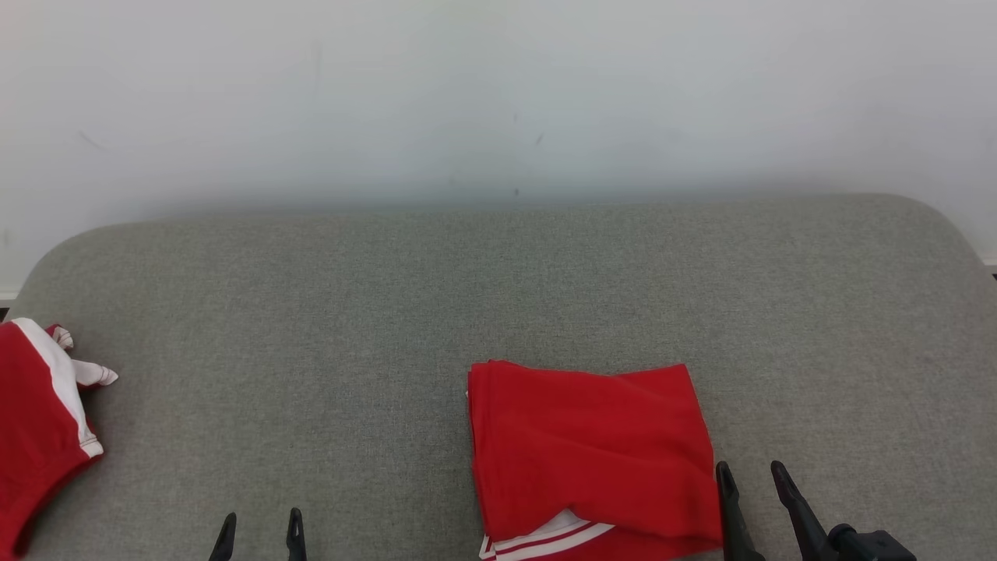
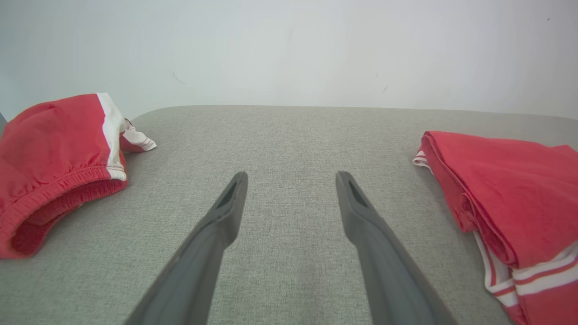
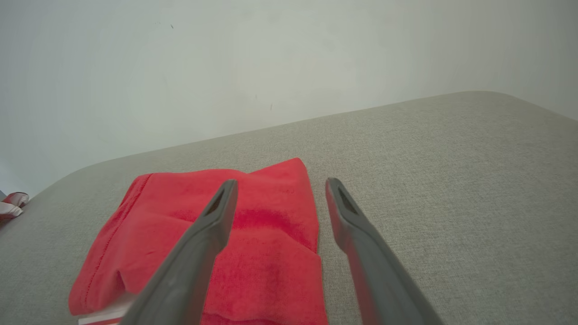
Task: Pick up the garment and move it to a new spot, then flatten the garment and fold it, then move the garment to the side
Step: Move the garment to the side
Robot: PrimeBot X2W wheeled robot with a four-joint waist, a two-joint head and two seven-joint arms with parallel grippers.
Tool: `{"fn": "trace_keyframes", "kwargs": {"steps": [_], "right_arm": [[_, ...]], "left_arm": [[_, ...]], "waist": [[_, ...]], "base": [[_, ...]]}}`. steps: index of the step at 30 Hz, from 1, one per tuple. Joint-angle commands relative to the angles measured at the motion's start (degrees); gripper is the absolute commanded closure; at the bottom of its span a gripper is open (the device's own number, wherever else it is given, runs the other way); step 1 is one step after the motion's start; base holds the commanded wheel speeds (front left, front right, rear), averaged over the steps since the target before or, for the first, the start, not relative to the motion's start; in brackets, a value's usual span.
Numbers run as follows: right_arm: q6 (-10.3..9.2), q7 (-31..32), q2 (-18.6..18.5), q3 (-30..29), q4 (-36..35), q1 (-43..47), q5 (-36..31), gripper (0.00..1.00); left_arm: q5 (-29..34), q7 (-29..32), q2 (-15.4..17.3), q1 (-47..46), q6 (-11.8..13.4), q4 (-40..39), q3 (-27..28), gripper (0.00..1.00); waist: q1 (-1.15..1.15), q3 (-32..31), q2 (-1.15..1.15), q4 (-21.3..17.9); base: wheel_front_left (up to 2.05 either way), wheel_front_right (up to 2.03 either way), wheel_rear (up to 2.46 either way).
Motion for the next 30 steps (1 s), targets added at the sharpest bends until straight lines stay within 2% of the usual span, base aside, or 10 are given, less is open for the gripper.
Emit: {"fn": "trace_keyframes", "kwargs": {"steps": [1, 23, 30], "right_arm": [[-0.15, -0.01, 0.18, 0.0, 0.0, -0.06, -0.53, 0.0], [-0.15, -0.02, 0.04, -1.3, 1.14, -2.24, -1.98, 0.0], [-0.15, -0.01, -3.02, -1.25, 8.42, -7.2, -2.91, 0.0]], "left_arm": [[-0.07, -0.18, -0.06, 0.53, 0.17, -0.1, 0.17, 0.0], [0.16, -0.18, -0.07, 0.14, -0.3, -0.33, 0.59, 0.0], [0.27, -0.18, -0.07, -0.78, -0.79, 0.01, -0.14, 0.0]], "waist": [[0.0, 0.05, 0.0, 0.0], [0.0, 0.75, 0.0, 0.42], [0.0, 1.27, 0.0, 2.1]], "base": [[0.0, 0.0, 0.0], [0.0, 0.0, 0.0], [0.0, 0.0, 0.0]]}}
